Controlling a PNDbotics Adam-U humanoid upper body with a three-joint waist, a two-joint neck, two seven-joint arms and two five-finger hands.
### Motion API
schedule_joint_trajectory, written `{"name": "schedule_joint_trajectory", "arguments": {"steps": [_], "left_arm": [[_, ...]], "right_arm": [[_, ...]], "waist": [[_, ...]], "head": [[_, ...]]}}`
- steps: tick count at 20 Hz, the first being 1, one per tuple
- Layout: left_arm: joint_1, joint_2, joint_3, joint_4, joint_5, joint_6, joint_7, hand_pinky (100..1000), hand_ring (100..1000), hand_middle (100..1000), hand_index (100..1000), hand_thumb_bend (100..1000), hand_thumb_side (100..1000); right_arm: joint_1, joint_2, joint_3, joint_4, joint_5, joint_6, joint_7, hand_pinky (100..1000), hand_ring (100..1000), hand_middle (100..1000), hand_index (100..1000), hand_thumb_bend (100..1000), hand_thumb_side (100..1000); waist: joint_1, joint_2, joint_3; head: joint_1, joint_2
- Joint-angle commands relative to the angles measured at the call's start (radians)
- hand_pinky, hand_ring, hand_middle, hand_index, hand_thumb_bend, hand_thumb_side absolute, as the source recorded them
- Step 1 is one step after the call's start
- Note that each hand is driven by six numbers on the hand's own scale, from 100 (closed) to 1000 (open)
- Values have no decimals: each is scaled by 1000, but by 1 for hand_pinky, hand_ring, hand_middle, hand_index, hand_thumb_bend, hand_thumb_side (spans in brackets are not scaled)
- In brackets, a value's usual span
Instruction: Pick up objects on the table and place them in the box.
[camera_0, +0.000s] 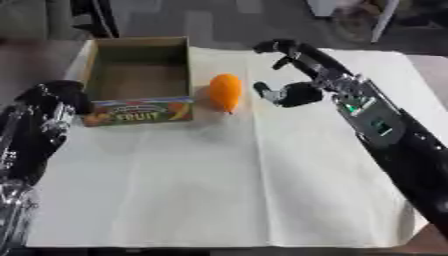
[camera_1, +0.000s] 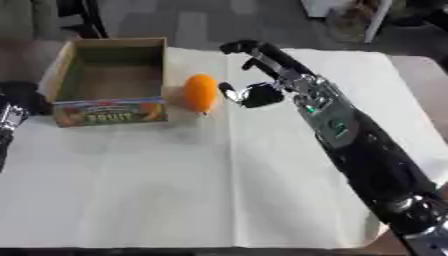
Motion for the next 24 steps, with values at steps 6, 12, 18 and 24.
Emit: {"name": "schedule_joint_trajectory", "arguments": {"steps": [6,12,18,24], "left_arm": [[-28,14,-10,-27,4,-1,-12,664,611,547,687,150,455],[-35,12,-16,-31,6,0,-18,664,611,547,687,151,455],[-42,10,-19,-34,6,0,-21,663,611,547,687,151,454],[-45,8,-21,-35,6,0,-24,663,611,547,687,151,454]], "right_arm": [[-101,58,-20,188,131,-48,-3,856,1000,905,956,402,374],[-157,117,-53,334,263,-71,-61,888,1000,909,958,434,380],[-184,153,-87,449,371,-62,-147,894,1000,908,956,453,369],[-194,178,-116,540,506,-15,-269,815,944,864,921,436,256]], "waist": [[9,0,31],[12,8,56],[13,16,77],[17,23,95]], "head": [[-27,-13],[-41,-17],[-49,-22],[-55,-28]]}}
